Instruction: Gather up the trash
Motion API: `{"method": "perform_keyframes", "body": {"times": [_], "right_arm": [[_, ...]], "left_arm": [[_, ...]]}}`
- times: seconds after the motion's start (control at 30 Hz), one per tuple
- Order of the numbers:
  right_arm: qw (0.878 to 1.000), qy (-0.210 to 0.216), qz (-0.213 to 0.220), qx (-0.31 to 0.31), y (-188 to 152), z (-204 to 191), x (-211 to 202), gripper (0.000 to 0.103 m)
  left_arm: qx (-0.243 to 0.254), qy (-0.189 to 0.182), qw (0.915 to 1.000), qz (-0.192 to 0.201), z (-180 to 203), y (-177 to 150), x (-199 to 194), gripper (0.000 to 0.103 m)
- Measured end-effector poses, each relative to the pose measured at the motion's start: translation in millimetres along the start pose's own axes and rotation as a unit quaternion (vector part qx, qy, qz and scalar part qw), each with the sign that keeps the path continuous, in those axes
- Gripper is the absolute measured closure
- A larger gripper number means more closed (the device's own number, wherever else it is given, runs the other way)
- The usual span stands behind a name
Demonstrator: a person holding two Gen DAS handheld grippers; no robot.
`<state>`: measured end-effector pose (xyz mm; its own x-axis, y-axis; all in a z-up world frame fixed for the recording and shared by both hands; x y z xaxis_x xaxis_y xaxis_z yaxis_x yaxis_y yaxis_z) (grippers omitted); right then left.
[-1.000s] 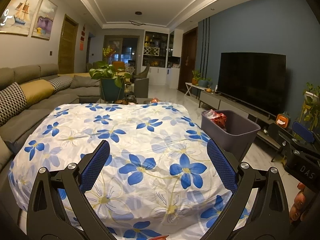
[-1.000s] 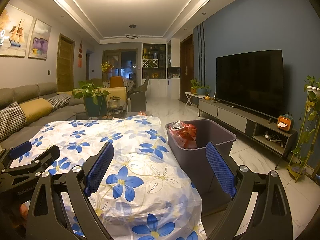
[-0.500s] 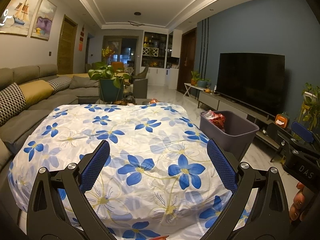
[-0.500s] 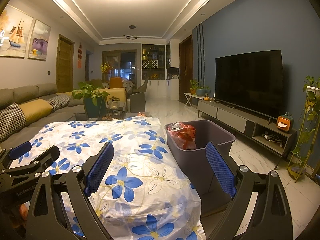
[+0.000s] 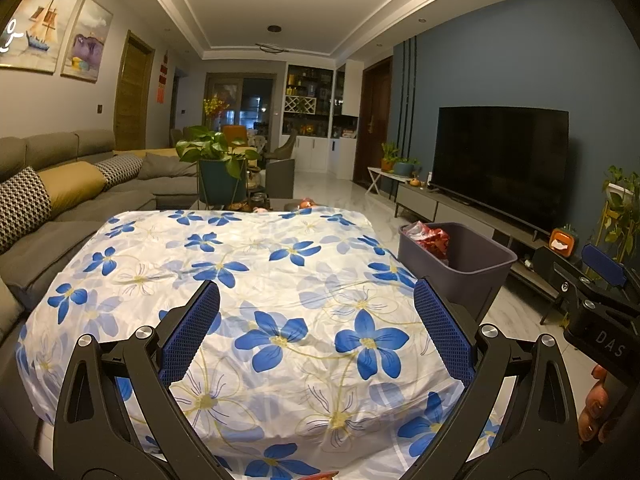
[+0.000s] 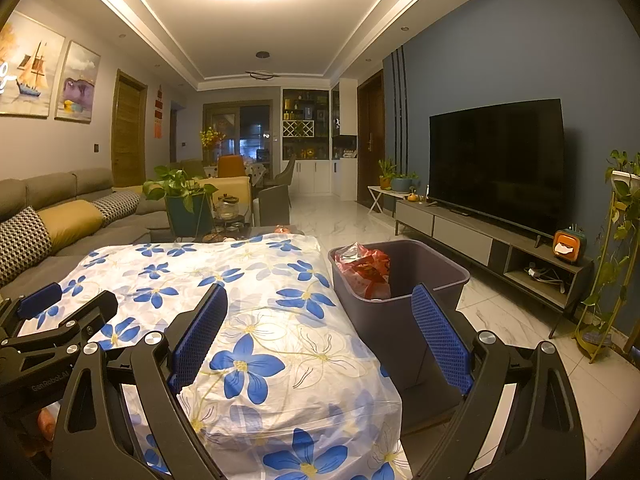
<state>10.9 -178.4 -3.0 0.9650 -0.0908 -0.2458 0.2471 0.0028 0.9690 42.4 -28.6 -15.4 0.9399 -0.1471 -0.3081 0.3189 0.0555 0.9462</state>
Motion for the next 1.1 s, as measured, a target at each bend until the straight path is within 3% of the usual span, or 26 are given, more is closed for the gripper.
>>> {"method": "perform_keyframes", "body": {"times": [0.13,0.27,0.4,0.73,0.83,0.9,1.1], "right_arm": [[1.000,0.000,0.000,0.000,0.0,0.1,0.1,0.013],[1.000,0.000,0.000,0.000,-0.4,0.4,0.0,0.013],[1.000,-0.001,0.002,0.001,2.6,1.0,-0.8,0.013],[1.000,-0.003,0.005,0.002,4.3,2.2,-2.9,0.013],[1.000,-0.003,0.005,0.003,4.5,2.6,-2.7,0.013],[1.000,-0.003,0.005,0.003,4.1,2.7,-3.0,0.013],[1.000,-0.003,0.007,0.005,4.1,0.0,-3.7,0.013]], "left_arm": [[0.002,-0.002,1.0000,0.000,1.2,0.0,-0.2,0.008],[0.016,-0.011,0.9998,-0.004,9.6,1.7,1.3,0.027],[0.022,-0.020,0.9995,-0.006,15.5,1.2,0.2,0.032],[0.022,-0.015,0.9997,-0.003,12.9,0.8,-3.7,0.030],[0.026,-0.010,0.9996,-0.001,12.5,0.9,-4.4,0.025],[0.028,-0.008,0.9996,0.002,12.1,1.1,-5.7,0.016],[0.023,-0.005,0.9997,-0.001,7.6,-0.6,-5.2,0.012]]}}
Point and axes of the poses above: each gripper's, at about its wrist camera, not at the fingertips, and x roughly the way its jaws point, z to its right, y to its top, the point moved 10 cm from there along x, roughly the way its jaws point, and after that the axes turned 1 degree about -x, right-handed, at the moved point
